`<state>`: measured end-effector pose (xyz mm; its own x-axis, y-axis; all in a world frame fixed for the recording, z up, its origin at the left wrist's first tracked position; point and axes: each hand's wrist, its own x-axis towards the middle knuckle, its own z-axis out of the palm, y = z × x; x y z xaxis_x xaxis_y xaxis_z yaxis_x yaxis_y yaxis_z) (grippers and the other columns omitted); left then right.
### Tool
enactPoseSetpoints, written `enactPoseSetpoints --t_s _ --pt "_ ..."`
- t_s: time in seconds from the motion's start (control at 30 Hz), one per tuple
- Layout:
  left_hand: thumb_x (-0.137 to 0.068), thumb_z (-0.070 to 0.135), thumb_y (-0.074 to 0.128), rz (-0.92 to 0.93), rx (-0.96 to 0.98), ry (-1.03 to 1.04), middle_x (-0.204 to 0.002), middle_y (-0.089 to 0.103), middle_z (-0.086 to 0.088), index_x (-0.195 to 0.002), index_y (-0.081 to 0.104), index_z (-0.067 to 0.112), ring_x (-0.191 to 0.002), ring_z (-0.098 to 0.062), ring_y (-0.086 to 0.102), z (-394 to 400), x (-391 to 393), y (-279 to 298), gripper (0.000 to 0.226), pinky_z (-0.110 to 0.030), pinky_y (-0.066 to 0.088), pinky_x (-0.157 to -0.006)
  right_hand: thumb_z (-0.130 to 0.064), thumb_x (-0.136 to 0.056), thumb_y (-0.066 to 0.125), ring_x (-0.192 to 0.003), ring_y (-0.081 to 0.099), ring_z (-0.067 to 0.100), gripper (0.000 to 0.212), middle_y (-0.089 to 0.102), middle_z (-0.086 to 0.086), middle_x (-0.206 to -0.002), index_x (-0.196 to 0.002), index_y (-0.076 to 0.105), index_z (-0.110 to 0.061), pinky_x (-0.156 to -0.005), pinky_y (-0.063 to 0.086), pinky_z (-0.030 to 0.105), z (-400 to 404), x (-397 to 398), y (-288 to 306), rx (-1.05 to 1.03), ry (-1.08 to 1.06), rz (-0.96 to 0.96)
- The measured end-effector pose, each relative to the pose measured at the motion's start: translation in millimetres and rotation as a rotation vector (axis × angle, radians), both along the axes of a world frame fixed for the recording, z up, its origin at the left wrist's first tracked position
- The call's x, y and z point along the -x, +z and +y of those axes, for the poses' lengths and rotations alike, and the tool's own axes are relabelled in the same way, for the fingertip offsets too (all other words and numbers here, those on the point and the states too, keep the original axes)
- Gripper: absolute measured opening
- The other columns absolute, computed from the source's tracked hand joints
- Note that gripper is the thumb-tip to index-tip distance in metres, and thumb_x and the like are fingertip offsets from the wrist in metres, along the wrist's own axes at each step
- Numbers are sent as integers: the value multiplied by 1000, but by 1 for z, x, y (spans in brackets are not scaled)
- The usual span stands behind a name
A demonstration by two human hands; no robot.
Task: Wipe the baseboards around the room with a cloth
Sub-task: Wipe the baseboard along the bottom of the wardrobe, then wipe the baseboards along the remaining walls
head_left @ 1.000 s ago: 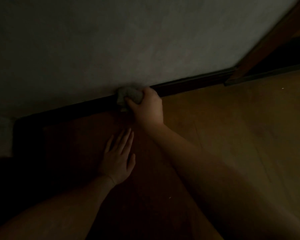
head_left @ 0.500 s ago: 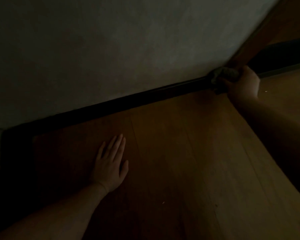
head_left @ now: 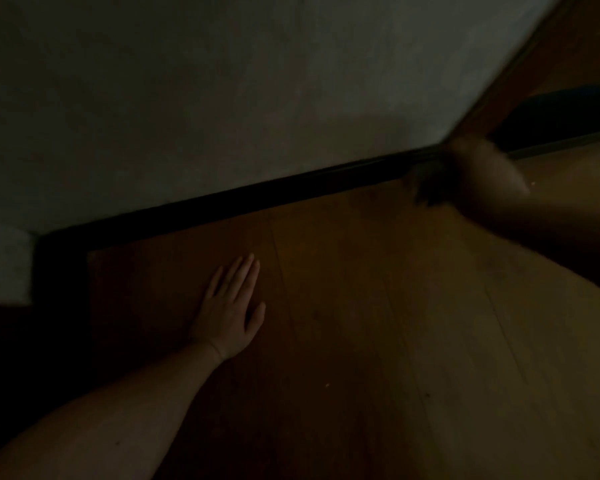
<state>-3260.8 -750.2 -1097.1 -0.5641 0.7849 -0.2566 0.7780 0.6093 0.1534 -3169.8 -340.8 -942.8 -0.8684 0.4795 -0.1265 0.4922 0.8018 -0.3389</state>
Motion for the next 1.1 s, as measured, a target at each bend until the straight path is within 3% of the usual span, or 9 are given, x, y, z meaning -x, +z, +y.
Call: enactPoseSetpoints --t_s 0.07,0.17,0.23,0.43,0.63,0.77,0.87,1.0,1.1 --pt "-101 56 9 3 -11 14 -167 6 -2 -159 11 15 -153 -18 8 0 1 -2 71 -43 5 -123 -18 -72 85 -73 48 6 30 51 -9 -86 -93 62 -19 -62 37 23 -41 -30 15 34 173 -51" --pt "-100 58 3 -15 5 14 -167 6 -1 -159 12 15 -153 -15 4 2 0 1 74 -40 1 -124 -26 -72 85 -73 52 7 33 52 -10 -90 -92 58 -28 -56 38 17 -83 -91 33 118 166 -108" --pt "-98 61 -2 37 20 40 -168 -2 0 -159 2 17 -153 -13 -3 2 -5 3 76 -40 -1 -124 -30 -75 82 -70 58 -3 32 57 -15 -92 -88 55 -38 -54 42 9 -105 -129 46 226 158 -124" --pt "-78 75 -21 -53 217 46 -159 -30 8 -149 -29 27 -147 -7 -24 -1 -17 27 86 -38 -18 -119 -35 -80 74 -83 57 -2 31 56 -17 -96 -89 48 -47 -61 44 13 -190 -175 38 363 58 84" --pt "-94 64 8 -375 -3 246 -167 -2 9 -158 -1 33 -150 -7 -7 -45 -122 93 72 -35 -2 -119 -30 -81 74 -90 55 -6 38 53 -19 -102 -96 46 -51 -65 46 11 -245 -223 45 490 -10 74" --pt "-74 93 20 -1002 -368 609 -159 20 25 -143 18 66 -137 1 20 -49 -207 184 74 -38 24 -110 -31 -79 73 -92 55 -7 43 50 -17 -107 -101 40 -48 -68 46 6 -266 -265 94 601 -55 11" --pt "-75 95 22 -1307 -491 671 -144 38 41 -134 32 72 -133 7 34 -50 -262 271 65 -36 25 -109 -30 -79 74 -90 56 -5 41 51 -13 -105 -100 42 -44 -67 45 8 -285 -300 155 676 -92 -50" --pt "-80 87 41 -1452 -641 780 -139 53 28 -133 50 58 -131 8 45 -44 -312 373 62 -23 41 -103 -35 -75 73 -89 56 3 37 54 -15 -100 -99 45 -43 -71 43 14 -314 -323 247 778 -52 -47" --pt "-76 83 51 -1406 -613 945 -133 60 21 -126 58 55 -126 0 54 -38 -338 458 58 -35 43 -105 -35 -73 72 -93 59 1 41 55 -21 -101 -101 48 -53 -74 45 12 -319 -333 324 914 -176 20"
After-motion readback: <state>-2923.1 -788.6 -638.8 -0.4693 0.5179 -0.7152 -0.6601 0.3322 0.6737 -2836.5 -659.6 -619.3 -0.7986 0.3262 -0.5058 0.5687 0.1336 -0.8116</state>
